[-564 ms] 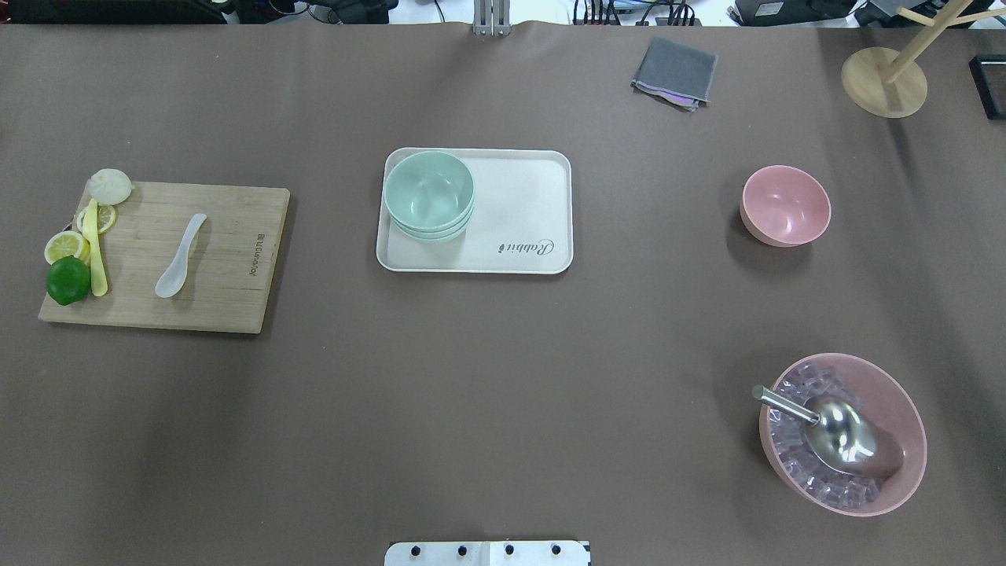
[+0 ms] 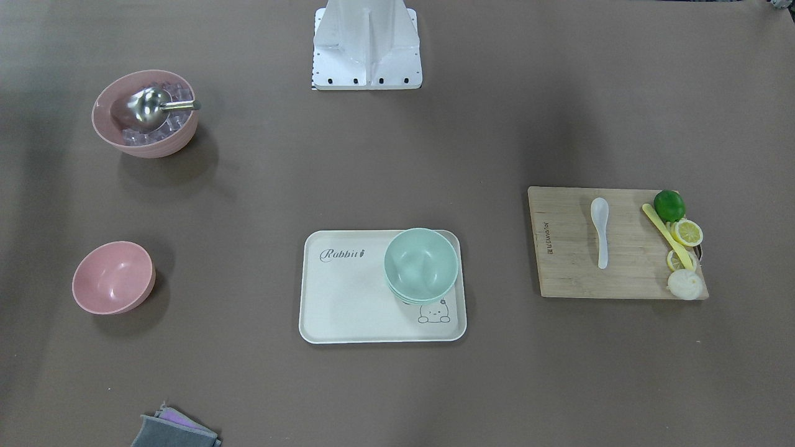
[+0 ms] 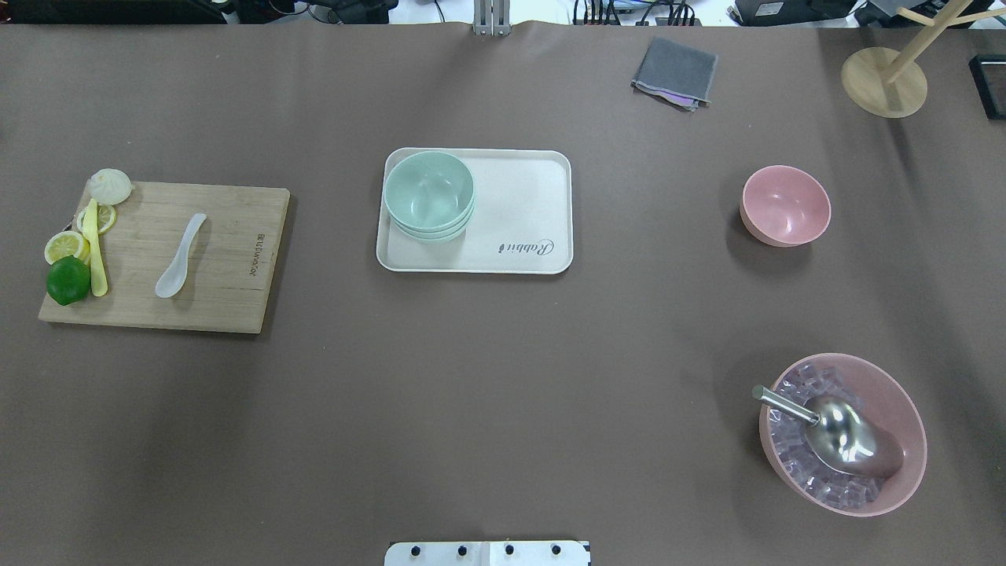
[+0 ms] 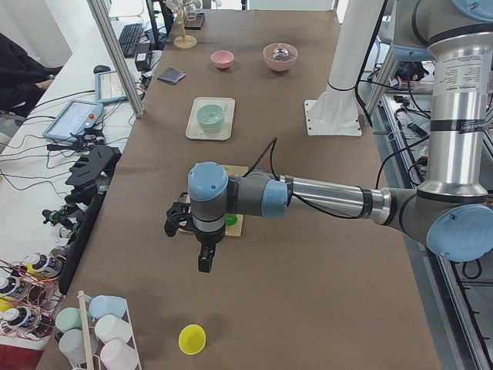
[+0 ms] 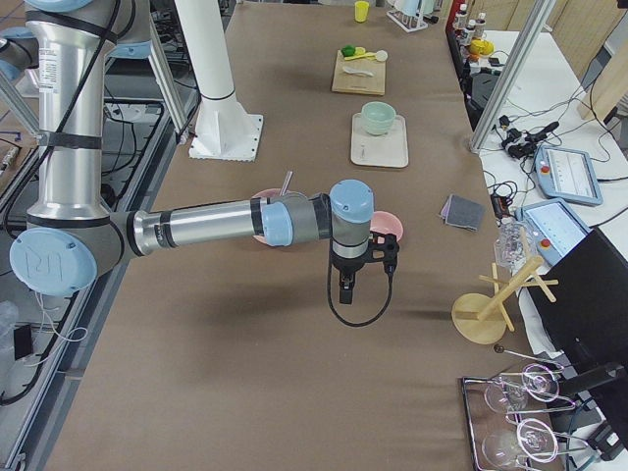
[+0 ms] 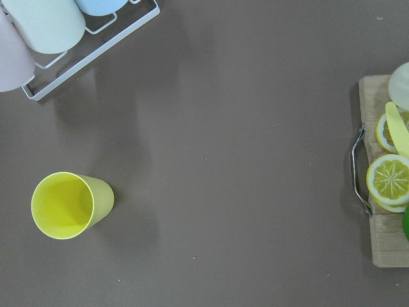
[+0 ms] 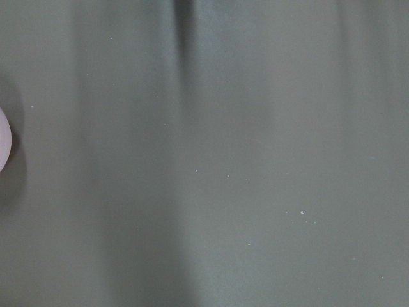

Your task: Stack pink bowl on green and place spoon

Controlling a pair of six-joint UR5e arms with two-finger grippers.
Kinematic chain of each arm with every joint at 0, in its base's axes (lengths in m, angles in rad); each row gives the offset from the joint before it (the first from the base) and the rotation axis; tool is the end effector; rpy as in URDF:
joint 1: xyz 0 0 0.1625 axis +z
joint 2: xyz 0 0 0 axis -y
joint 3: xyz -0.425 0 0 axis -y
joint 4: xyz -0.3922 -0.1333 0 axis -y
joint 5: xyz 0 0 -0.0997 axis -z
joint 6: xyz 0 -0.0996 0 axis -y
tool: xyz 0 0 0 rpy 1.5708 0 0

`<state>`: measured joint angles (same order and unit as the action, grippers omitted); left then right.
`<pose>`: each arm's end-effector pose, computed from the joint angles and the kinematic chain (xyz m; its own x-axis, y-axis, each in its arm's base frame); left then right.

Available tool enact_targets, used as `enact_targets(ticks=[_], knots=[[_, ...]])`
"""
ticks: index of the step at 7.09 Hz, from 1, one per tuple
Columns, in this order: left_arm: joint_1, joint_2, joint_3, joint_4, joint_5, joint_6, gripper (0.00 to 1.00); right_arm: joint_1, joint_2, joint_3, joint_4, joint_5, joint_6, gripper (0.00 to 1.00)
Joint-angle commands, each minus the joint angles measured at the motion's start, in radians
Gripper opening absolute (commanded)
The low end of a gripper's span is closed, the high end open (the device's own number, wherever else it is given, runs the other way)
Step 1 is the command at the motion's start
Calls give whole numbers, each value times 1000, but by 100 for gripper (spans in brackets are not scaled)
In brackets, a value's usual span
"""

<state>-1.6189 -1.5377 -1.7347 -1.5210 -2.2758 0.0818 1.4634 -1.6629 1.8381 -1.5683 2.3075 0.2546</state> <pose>-0.0918 -0.4764 0.6037 0.7646 0.0971 -0.6371 -0.0146 0.9910 0.1334 0.0169 -0.4628 0.5723 0.7269 0.0554 0.6845 -0.0802 0.9968 0.0045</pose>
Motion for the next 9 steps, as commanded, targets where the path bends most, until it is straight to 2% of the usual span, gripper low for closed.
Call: enact_targets(ticks=[1,2,9], knots=[[1,-4,-2,11,-2,-1,98,0,0,1,-10,3,0,100],[1,-4,-17,50,-7,-1,98,0,-6,1,-15,0,-2,100],[4,-16,-3,51,-10,-2,98,14,-24,46,-58,3,0,100]])
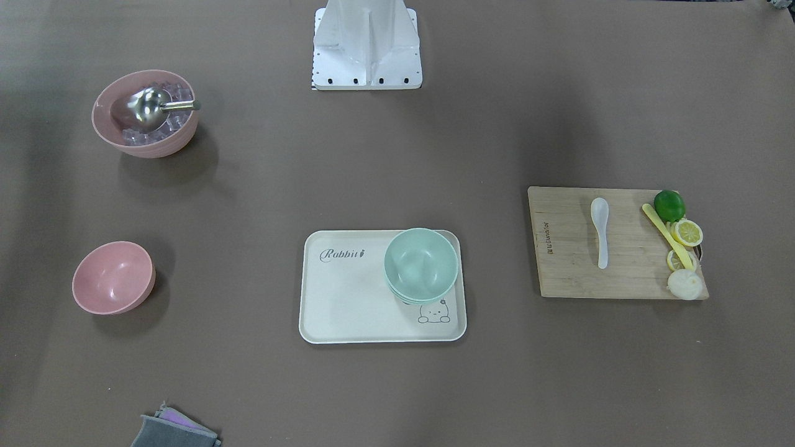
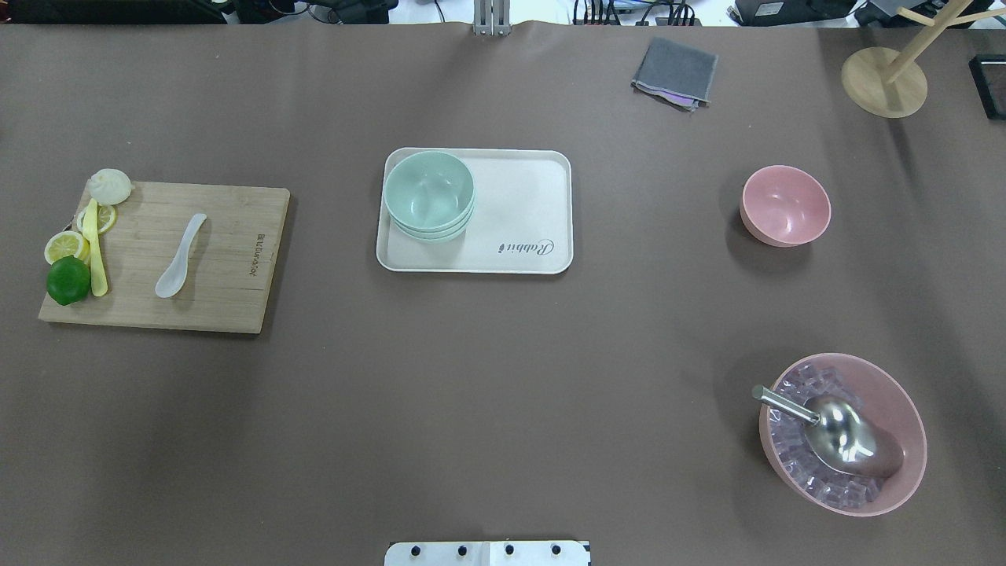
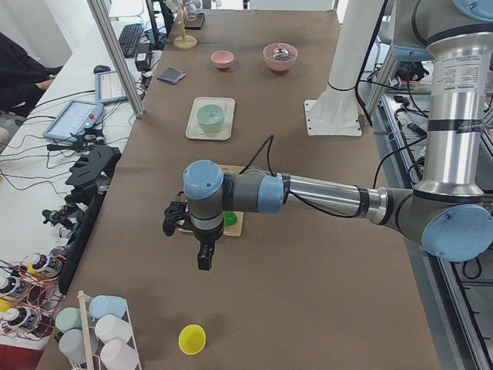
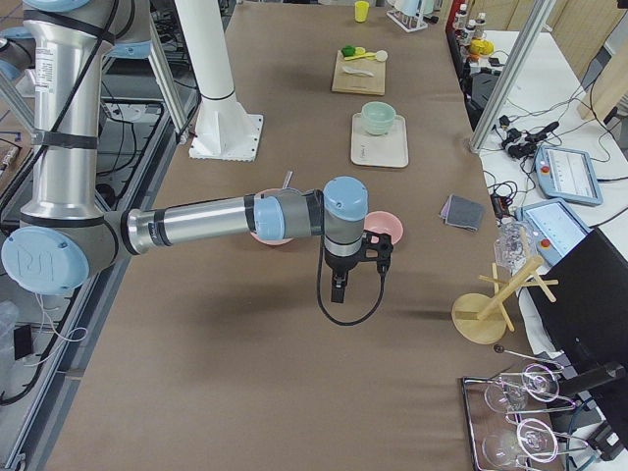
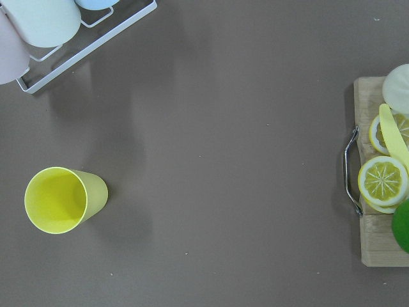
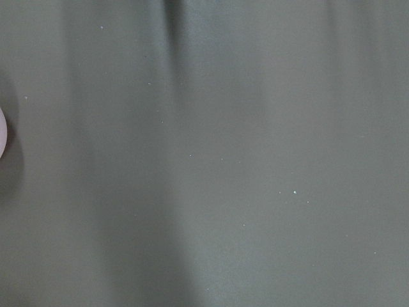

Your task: Stack pink bowl on green and place spoon

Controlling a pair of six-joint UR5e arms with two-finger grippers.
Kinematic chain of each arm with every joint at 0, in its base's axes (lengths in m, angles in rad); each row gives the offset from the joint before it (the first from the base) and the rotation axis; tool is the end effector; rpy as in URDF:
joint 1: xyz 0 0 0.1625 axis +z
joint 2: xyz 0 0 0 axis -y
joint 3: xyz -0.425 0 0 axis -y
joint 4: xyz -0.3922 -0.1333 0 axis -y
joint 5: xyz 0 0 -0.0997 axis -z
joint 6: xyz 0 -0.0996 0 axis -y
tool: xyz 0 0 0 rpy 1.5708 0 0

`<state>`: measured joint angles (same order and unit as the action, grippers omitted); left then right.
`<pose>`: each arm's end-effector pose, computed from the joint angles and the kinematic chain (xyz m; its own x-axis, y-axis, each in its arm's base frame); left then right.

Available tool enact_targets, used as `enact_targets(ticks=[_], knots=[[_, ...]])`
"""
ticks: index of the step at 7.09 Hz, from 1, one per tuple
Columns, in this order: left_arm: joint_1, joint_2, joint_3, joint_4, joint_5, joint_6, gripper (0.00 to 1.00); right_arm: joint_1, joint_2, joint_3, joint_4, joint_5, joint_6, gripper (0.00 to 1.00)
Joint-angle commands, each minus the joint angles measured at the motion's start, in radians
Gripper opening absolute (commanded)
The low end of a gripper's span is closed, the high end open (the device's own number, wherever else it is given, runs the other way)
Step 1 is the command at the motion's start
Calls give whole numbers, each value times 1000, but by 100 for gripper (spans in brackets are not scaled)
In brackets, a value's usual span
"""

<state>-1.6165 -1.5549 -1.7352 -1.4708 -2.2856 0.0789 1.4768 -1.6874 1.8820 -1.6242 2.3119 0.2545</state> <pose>-0.0901 -0.4807 0.5997 0.7571 0.0759 -0.6488 -0.0141 0.9949 0.0999 0.0241 -0.4486 0.5675 0.7256 0.0896 0.6823 -0.0927 0.9952 -0.0321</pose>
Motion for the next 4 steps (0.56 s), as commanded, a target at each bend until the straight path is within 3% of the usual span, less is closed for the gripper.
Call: enact_targets(ticks=[1,4], knots=[[0,1,-1,-5,-2,1,98,-1,-3,0,-2,3,0,100],[1,-4,-3,-2,0,1,98,0,-2,-1,-3,3,0,100]])
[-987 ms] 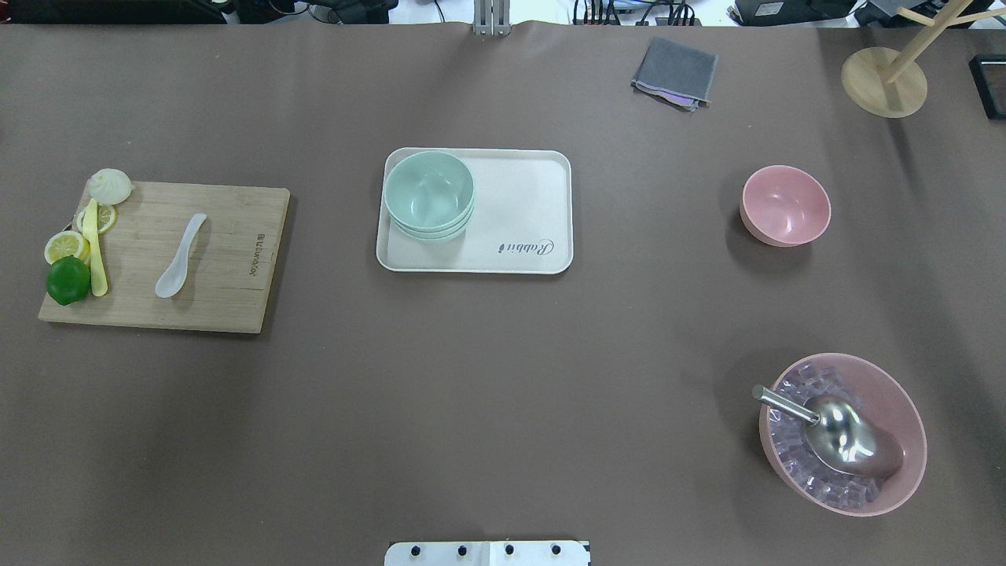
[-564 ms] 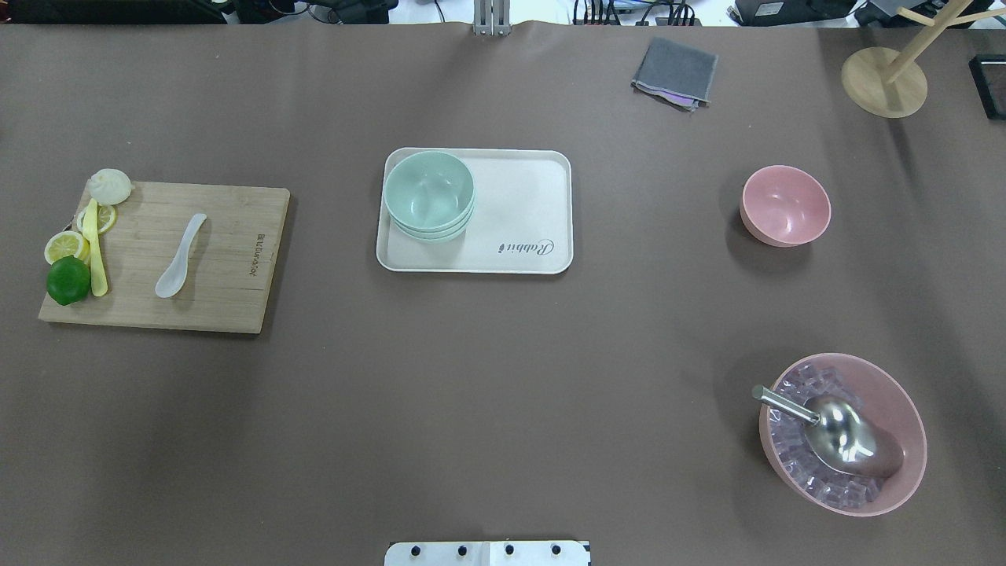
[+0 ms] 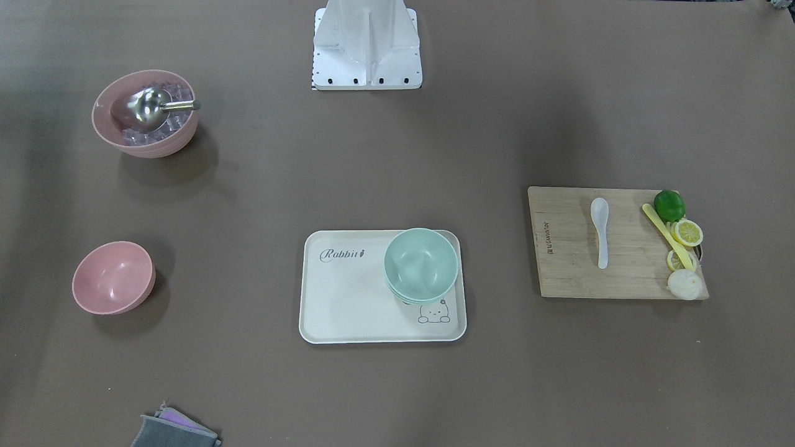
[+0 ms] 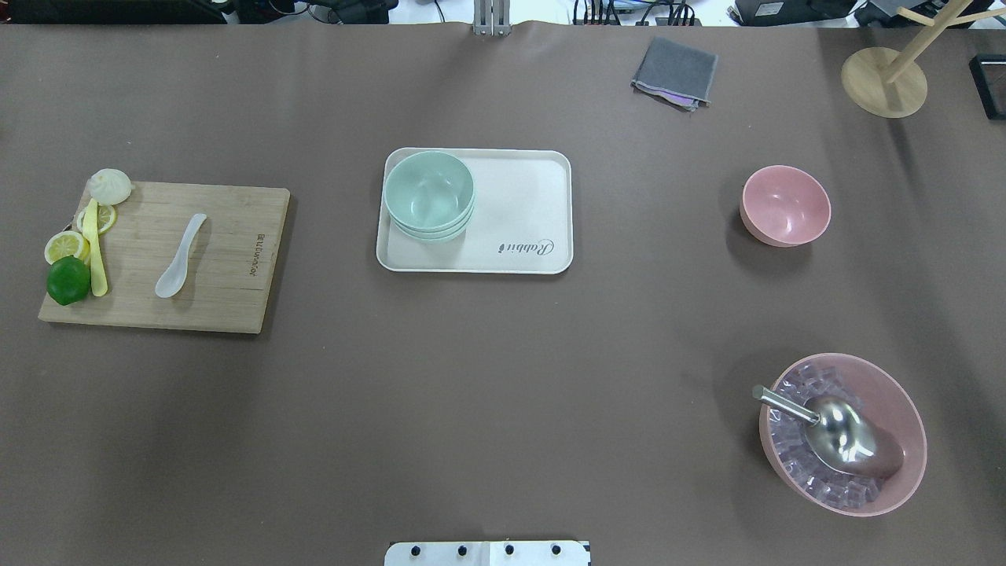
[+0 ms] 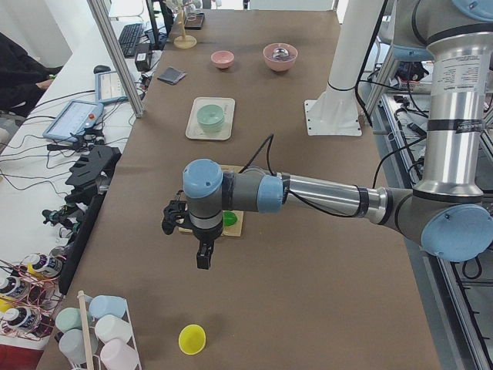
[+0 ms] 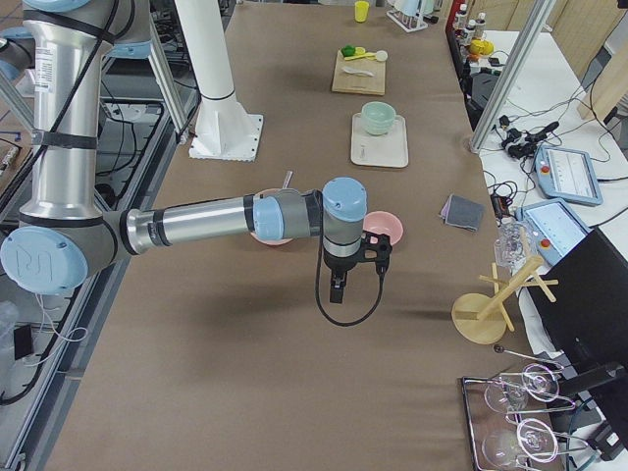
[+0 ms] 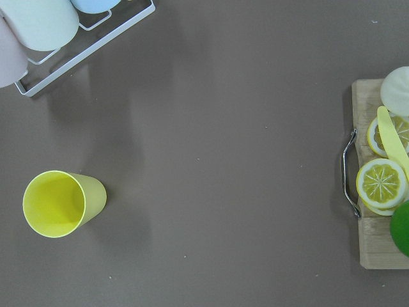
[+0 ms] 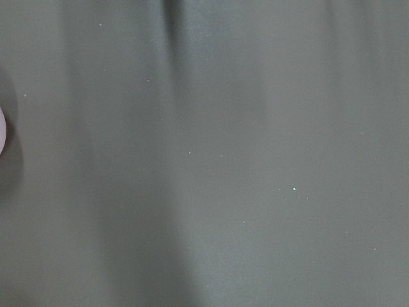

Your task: Stack pink bowl on green and place spoon

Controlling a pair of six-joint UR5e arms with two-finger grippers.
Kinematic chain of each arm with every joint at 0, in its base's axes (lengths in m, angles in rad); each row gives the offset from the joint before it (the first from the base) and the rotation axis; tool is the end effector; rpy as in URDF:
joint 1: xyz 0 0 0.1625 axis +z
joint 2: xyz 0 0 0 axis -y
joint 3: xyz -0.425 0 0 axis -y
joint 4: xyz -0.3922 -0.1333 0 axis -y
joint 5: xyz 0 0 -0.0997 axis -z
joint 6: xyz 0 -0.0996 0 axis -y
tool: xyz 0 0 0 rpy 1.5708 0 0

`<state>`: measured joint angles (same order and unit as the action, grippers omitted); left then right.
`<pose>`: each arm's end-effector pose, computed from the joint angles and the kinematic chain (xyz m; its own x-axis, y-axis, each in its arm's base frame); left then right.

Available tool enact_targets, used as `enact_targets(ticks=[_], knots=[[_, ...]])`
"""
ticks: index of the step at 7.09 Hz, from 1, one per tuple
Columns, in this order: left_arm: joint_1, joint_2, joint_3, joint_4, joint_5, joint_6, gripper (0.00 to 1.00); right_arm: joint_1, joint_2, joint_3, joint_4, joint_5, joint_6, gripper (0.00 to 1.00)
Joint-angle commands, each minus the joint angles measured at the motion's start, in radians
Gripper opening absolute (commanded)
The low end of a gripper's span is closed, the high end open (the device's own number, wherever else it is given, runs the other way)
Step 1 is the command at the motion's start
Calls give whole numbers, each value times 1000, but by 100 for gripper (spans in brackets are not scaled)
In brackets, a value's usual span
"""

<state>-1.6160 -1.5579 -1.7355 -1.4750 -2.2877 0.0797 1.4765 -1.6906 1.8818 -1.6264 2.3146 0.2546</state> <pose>-0.0897 -0.4824 0.5975 0.7559 0.0821 -0.6495 -0.0151 0.9940 0.1080 0.0239 -0.4472 0.5691 0.7242 0.0932 0.6833 -0.0921 0.9950 -0.0381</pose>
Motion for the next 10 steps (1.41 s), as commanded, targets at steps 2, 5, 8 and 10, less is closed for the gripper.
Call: enact_targets(ticks=[2,5,8,10], knots=[[1,-19,2,-2,2,0,98,-1,6,0,-1,0,2,100],[1,-5,10,-1,-1,0,98,-1,9,-6,-1,2,6,100],[1,-2,10,-11,-21,2,98,-1,8,-1,-1,2,9,100],[8,-27,8,-10,-24,2,98,-1,12,-4,0,2,9,100]])
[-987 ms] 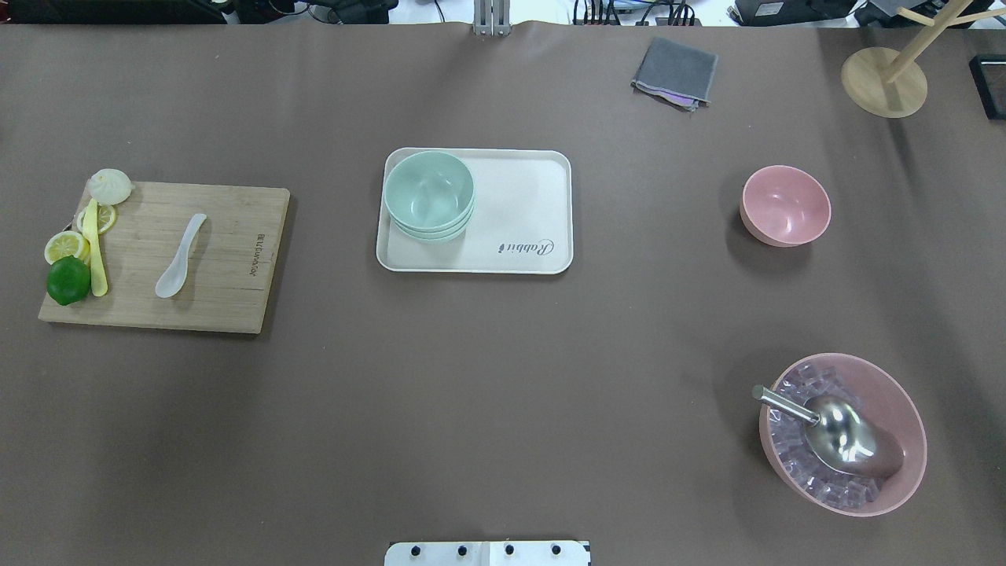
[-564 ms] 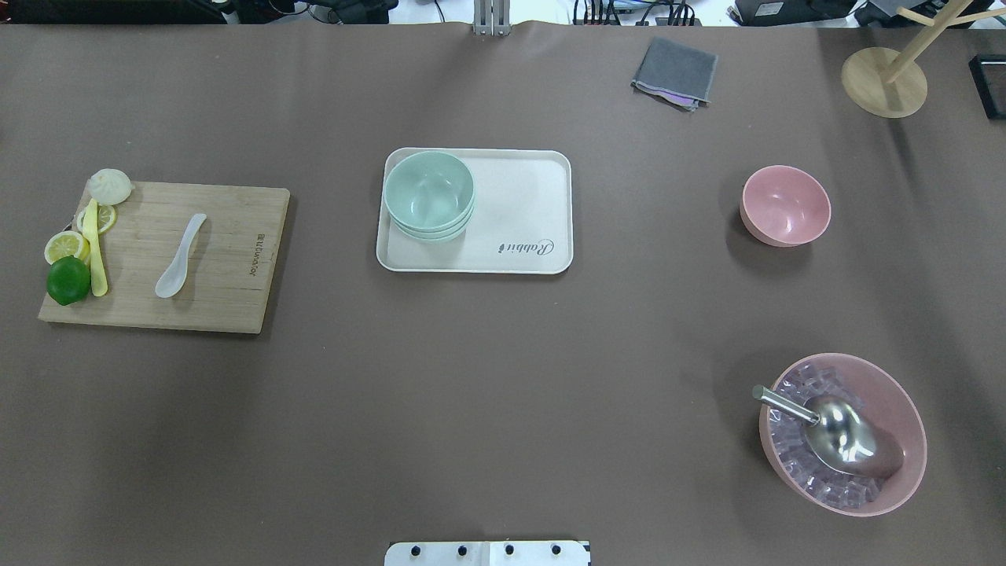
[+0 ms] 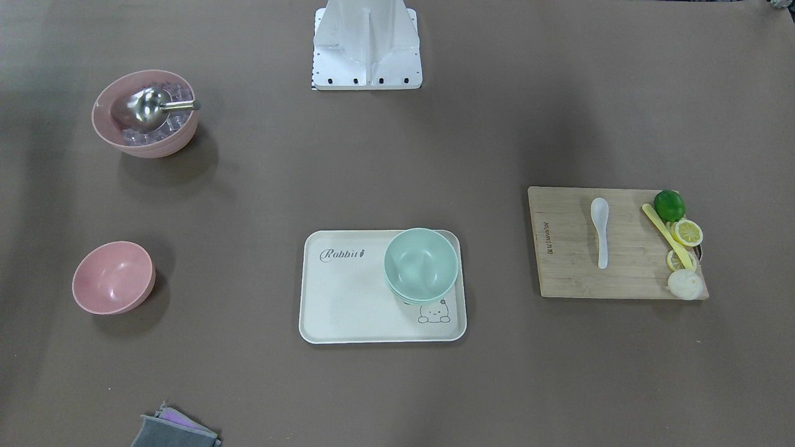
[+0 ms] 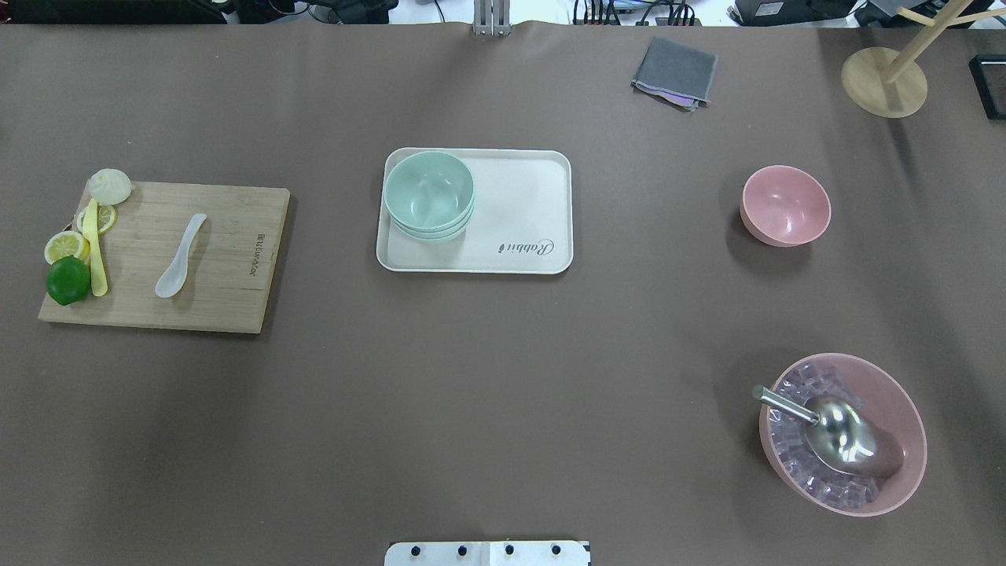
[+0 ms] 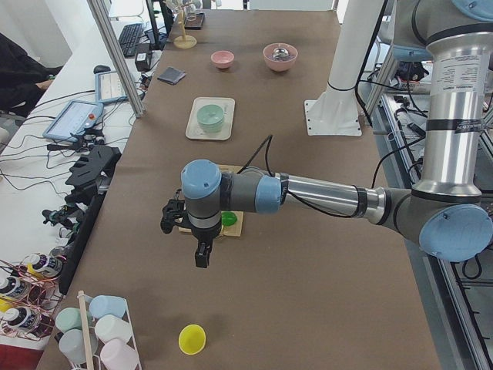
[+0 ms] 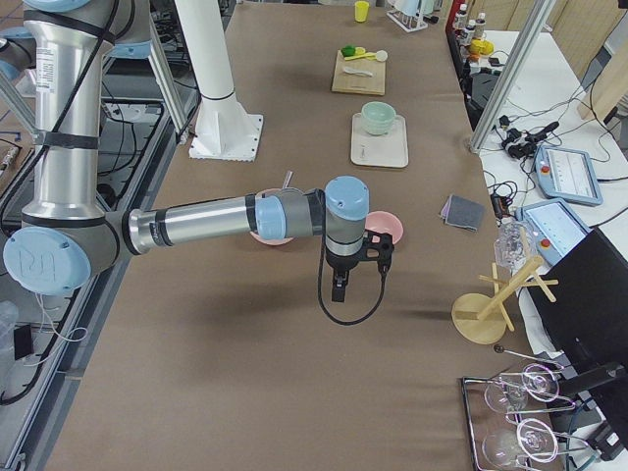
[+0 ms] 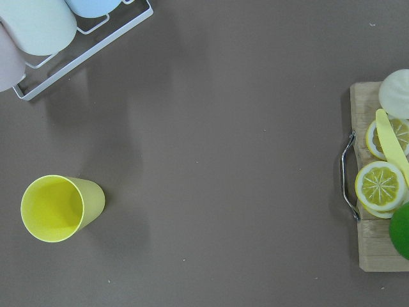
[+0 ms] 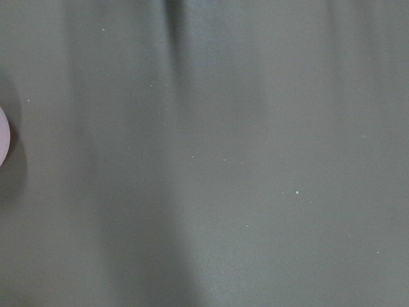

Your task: Stack pink bowl on green and place spoon

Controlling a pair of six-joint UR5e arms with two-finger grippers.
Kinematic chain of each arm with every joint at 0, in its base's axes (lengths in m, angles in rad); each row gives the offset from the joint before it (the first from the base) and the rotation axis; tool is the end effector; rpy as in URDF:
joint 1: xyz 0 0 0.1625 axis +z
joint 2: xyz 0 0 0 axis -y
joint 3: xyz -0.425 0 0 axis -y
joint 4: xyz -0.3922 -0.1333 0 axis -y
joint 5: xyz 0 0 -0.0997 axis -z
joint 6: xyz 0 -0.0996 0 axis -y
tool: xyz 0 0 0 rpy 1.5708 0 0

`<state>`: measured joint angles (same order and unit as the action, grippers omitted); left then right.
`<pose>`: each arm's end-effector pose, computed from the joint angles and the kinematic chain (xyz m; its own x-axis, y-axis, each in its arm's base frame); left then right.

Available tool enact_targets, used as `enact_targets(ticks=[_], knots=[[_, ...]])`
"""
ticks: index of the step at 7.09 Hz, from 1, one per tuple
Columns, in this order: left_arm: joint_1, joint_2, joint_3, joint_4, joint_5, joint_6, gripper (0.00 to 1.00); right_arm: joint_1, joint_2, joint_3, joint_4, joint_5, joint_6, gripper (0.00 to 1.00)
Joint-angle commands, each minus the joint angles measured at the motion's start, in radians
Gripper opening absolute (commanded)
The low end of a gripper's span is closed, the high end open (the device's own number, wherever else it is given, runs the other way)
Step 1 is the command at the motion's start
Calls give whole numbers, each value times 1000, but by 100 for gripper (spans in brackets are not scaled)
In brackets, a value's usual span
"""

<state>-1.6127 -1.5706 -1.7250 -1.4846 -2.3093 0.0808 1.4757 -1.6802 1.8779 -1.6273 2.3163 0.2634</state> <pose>-0.0868 -0.4887 0.5941 0.7417 0.0950 -0.6640 -0.0181 0.9924 0.1217 0.0230 -0.4514 0.5663 0.7219 0.0975 0.6851 -0.0973 0.9945 -0.0390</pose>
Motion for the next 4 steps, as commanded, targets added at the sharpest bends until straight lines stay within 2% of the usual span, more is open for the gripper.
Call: enact_targets(ticks=[1,4], knots=[[5,-29,-1,-2,-8,2,98,0,5,-2,3,2,0,100],[5,-45,-16,-23,-12,7,97,-17,60,-8,1,-6,2,100]])
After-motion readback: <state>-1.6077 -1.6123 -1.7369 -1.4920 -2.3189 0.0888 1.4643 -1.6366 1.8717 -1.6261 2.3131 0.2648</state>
